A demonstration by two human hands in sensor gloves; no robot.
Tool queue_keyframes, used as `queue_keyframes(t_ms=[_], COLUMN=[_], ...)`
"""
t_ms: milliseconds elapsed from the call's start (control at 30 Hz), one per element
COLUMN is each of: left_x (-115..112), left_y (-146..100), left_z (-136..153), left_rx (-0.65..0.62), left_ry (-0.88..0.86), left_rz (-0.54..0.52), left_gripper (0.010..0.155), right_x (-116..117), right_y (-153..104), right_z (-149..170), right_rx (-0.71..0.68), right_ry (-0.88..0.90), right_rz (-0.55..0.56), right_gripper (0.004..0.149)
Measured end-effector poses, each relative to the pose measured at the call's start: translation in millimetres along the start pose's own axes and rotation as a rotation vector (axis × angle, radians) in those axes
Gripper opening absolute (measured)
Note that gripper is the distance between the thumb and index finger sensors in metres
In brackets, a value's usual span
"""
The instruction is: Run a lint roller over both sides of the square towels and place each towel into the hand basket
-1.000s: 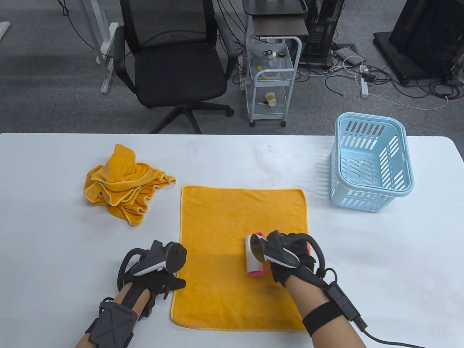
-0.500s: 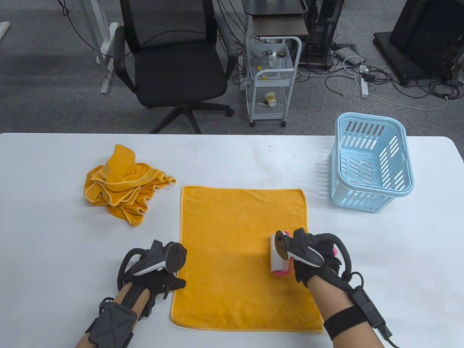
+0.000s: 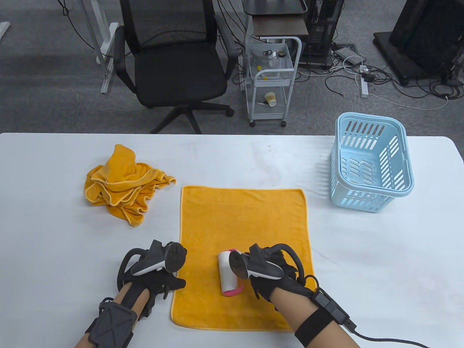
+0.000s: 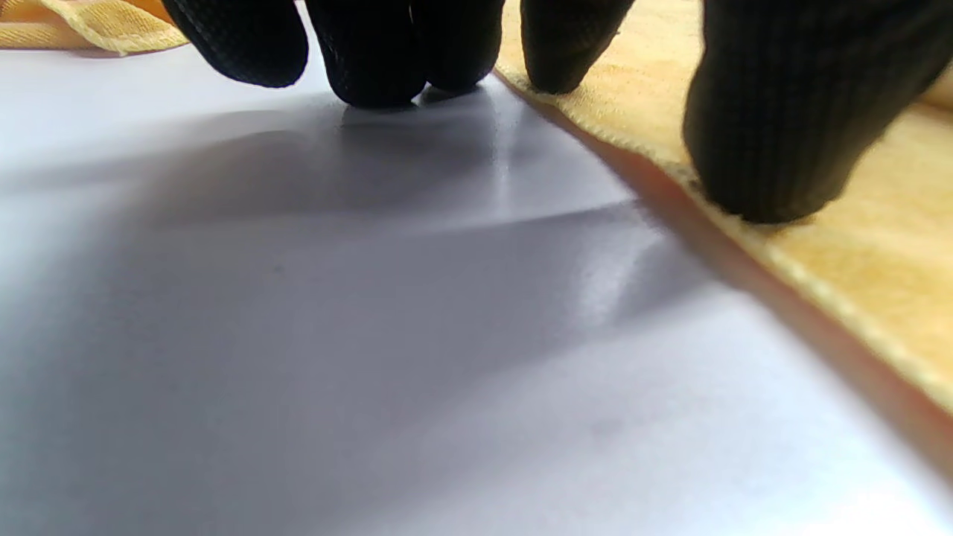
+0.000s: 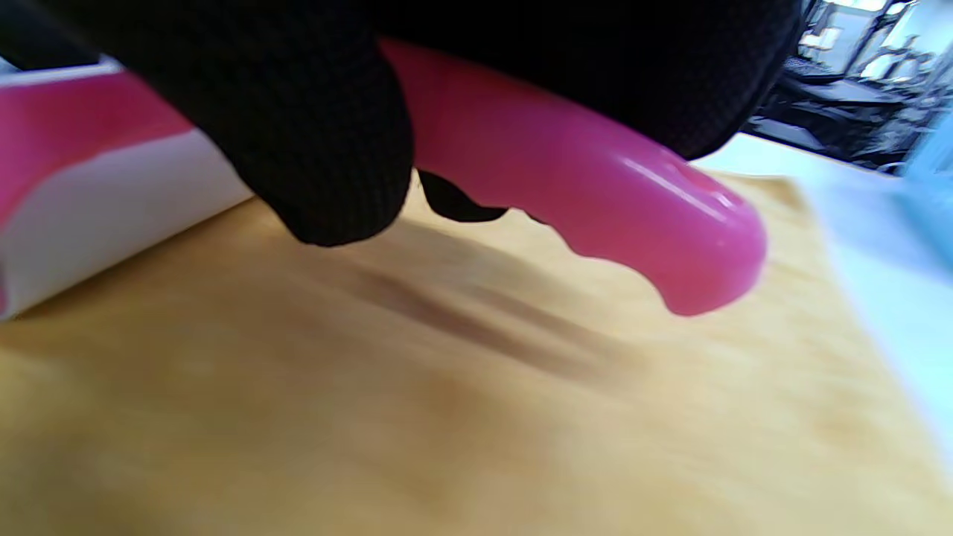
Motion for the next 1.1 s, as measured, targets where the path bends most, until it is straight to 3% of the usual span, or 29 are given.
queue_keyframes(t_ms=[267,400,533,667,833,1000,1100], left_x=[0,0,0,0,0,0,0], left_y=[0,0,0,0,0,0,0], left_z=[0,0,0,0,0,0,0], left_rx=[-0.001,-0.002,-0.002,-0.002,-0.001,-0.002,-0.004], left_ry=[0.006,0.008,0.006,0.003,-0.003,-0.005,-0.003], left_rz=[0.001,0.001,0.001,0.000,0.000,0.000,-0.001], left_gripper=[0.085,0.085,0.085,0.085,0.085,0.085,0.085], right_x=[4,2,-14,-26,-25,-15,-12], right_y=[-21,-23,-11,13,45,57,53], right_z=[102,119,98,50,-6,-19,0], right_rx=[0.299,0.335,0.256,0.146,0.047,0.031,0.061], right_ry=[-0.156,-0.120,0.040,0.122,0.118,0.075,0.047], right_rz=[-0.126,-0.162,-0.053,0.067,0.102,0.101,0.101], right_gripper=[0.054,0.053,0.055,0.057,0.058,0.057,0.057])
Point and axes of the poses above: the tracker on the back of each hand, its own z axis roughly to the little-finger side, its own y axis roughly from the wrist to the fingertips, x = y × z, the point moved 1 cm from there along y, roughly from the wrist to the fingertips, and after that the axes turned 9 degrees about y, right-handed, at the moved point
